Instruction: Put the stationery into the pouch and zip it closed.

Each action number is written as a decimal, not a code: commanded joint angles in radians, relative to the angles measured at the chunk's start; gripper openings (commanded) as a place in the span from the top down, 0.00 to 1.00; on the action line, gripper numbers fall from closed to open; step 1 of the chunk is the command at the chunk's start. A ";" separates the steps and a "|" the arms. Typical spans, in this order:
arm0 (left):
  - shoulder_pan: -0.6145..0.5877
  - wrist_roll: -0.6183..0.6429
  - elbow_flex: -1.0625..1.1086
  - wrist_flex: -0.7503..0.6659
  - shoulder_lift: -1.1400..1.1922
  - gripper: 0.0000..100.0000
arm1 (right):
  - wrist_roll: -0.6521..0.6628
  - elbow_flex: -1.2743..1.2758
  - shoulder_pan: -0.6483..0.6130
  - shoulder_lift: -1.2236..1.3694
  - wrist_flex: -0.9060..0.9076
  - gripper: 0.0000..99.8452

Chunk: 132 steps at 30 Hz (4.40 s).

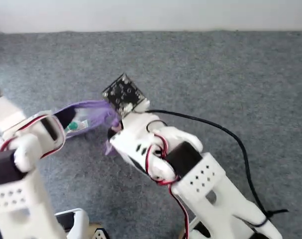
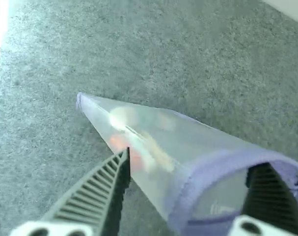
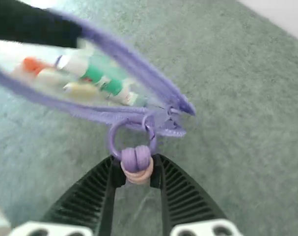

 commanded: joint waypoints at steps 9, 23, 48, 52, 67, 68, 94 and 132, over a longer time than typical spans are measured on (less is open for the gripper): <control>0.285 0.068 -0.205 -0.163 0.347 0.61 | -0.063 -0.051 -0.045 -0.142 0.223 0.99; 0.463 0.003 -0.320 -0.104 0.371 0.61 | -0.206 -0.095 0.102 -0.160 0.208 0.99; 0.559 0.006 -0.475 -0.256 0.496 0.61 | -0.249 -0.140 0.166 -0.131 0.124 0.99; 0.563 0.029 -0.478 -0.279 0.569 0.61 | -0.249 -0.140 0.216 -0.133 0.133 0.99; 0.347 -0.037 -0.472 -0.107 0.373 0.61 | -0.175 -0.175 0.314 -0.133 0.153 0.99; 0.347 -0.086 -0.472 -0.032 0.353 0.61 | -0.149 -0.192 0.314 -0.131 0.153 0.99; 0.528 -0.130 0.553 -0.717 -0.173 0.61 | 0.172 -0.258 0.314 -0.122 0.163 0.99; 0.611 -0.130 0.725 -1.232 -0.176 0.78 | 0.172 -0.255 0.314 -0.120 0.163 0.99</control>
